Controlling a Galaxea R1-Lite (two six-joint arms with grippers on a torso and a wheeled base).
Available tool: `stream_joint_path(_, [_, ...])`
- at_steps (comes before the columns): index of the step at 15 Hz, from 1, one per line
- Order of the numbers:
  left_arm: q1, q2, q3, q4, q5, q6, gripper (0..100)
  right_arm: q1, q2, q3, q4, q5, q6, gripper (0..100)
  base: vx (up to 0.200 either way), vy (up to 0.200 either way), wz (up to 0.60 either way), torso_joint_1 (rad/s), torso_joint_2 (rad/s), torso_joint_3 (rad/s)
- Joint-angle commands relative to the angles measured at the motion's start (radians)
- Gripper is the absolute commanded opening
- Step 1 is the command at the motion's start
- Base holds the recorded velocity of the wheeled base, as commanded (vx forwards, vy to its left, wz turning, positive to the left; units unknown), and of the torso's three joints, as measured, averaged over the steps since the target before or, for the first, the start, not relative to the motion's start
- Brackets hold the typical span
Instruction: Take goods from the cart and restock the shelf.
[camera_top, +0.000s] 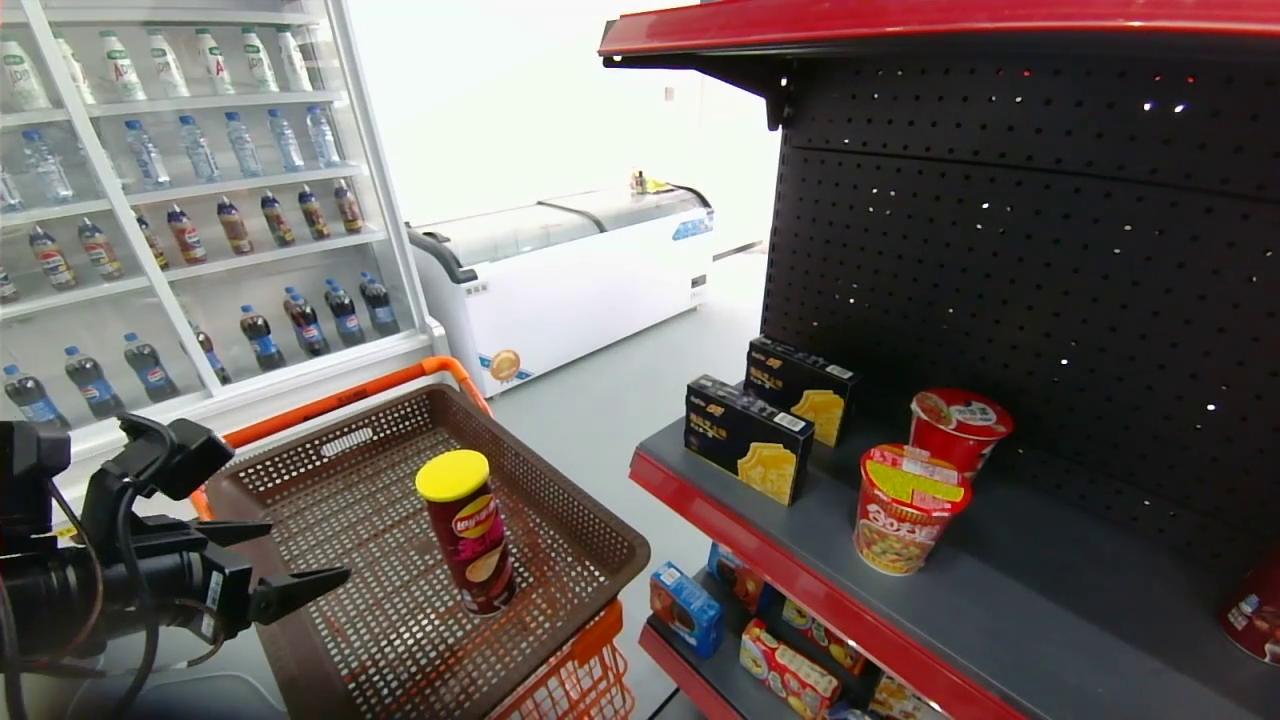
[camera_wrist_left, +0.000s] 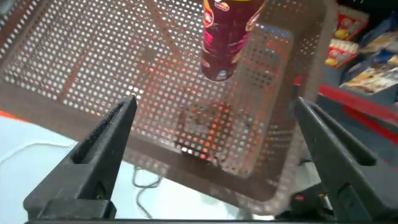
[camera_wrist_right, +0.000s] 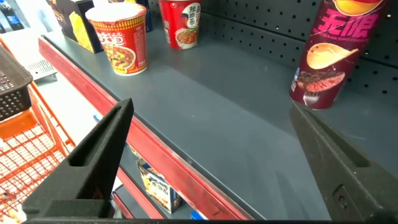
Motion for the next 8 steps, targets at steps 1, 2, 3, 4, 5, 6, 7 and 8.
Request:
stream_joint_path(1, [-0.009, 0.069, 0.008, -0.033, -0.002, 0.02, 100, 0.0, 0.001, 0.0, 0.0, 0.0, 0.0, 100, 0.0, 0.0, 0.0, 0.0, 0.0, 0.0])
stream_joint_path(2, [-0.038, 0.088, 0.007, -0.06, -0.002, 0.031, 100, 0.0, 0.001, 0.0, 0.0, 0.0, 0.0, 100, 0.0, 0.0, 0.0, 0.0, 0.0, 0.0])
stream_joint_path(3, [-0.063, 0.102, -0.001, -0.067, -0.002, 0.032, 100, 0.0, 0.001, 0.0, 0.0, 0.0, 0.0, 100, 0.0, 0.0, 0.0, 0.0, 0.0, 0.0])
stream_joint_path(4, [-0.086, 0.11, -0.004, -0.067, 0.0, 0.032, 100, 0.002, 0.001, 0.0, 0.0, 0.0, 0.0, 100, 0.0, 0.0, 0.0, 0.0, 0.0, 0.0])
stream_joint_path(5, [-0.11, 0.121, -0.006, -0.07, 0.0, 0.032, 100, 0.0, 0.001, 0.0, 0.0, 0.0, 0.0, 100, 0.0, 0.0, 0.0, 0.0, 0.0, 0.0])
stream_joint_path(6, [-0.126, 0.141, -0.013, -0.071, 0.001, 0.034, 100, 0.0, 0.001, 0.0, 0.0, 0.0, 0.0, 100, 0.0, 0.0, 0.0, 0.0, 0.0, 0.0])
stream_joint_path(7, [-0.132, 0.161, -0.018, -0.083, 0.001, 0.032, 100, 0.0, 0.001, 0.0, 0.0, 0.0, 0.0, 100, 0.0, 0.0, 0.0, 0.0, 0.0, 0.0])
stream_joint_path(8, [-0.139, 0.19, -0.018, -0.111, 0.003, 0.032, 100, 0.0, 0.001, 0.0, 0.0, 0.0, 0.001, 100, 0.0, 0.0, 0.0, 0.0, 0.0, 0.0])
